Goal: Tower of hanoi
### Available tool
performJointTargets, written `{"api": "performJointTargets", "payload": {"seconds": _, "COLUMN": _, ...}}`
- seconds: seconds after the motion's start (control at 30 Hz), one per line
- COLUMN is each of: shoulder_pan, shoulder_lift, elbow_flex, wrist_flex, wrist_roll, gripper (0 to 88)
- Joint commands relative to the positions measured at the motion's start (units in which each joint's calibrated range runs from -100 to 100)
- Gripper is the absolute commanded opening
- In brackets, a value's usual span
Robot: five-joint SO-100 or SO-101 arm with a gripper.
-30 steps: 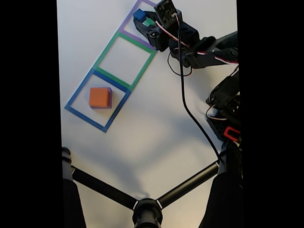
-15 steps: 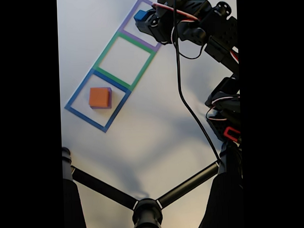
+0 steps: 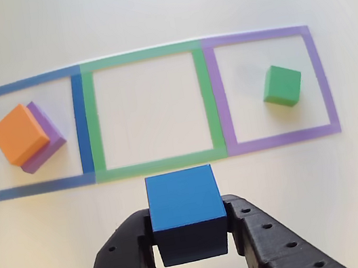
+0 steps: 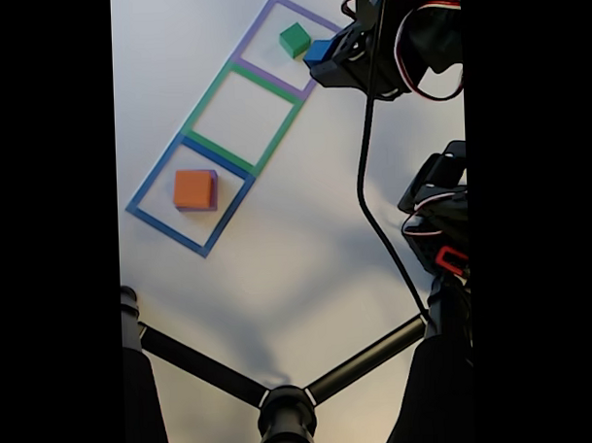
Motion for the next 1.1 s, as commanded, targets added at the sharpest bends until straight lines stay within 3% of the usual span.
{"api": "performJointTargets", "payload": {"seconds": 0.0, "shoulder_pan": 0.19, "shoulder_lift": -2.14, "elbow_flex": 10.93, "wrist_flex": -9.96, "wrist_roll": 0.00, "gripper": 4.9}}
{"api": "performJointTargets", "payload": {"seconds": 0.17, "shoulder_pan": 1.49, "shoulder_lift": -7.91, "elbow_flex": 38.46, "wrist_flex": -35.37, "wrist_roll": 0.00, "gripper": 4.8}}
{"api": "performJointTargets", "payload": {"seconds": 0.37, "shoulder_pan": 1.49, "shoulder_lift": -8.39, "elbow_flex": 60.18, "wrist_flex": -60.71, "wrist_roll": 0.00, "gripper": 4.8}}
{"api": "performJointTargets", "payload": {"seconds": 0.5, "shoulder_pan": 1.41, "shoulder_lift": -4.79, "elbow_flex": 74.63, "wrist_flex": -83.29, "wrist_roll": 0.00, "gripper": 4.8}}
{"api": "performJointTargets", "payload": {"seconds": 1.07, "shoulder_pan": -2.32, "shoulder_lift": 28.79, "elbow_flex": 81.53, "wrist_flex": -131.21, "wrist_roll": 0.00, "gripper": 4.6}}
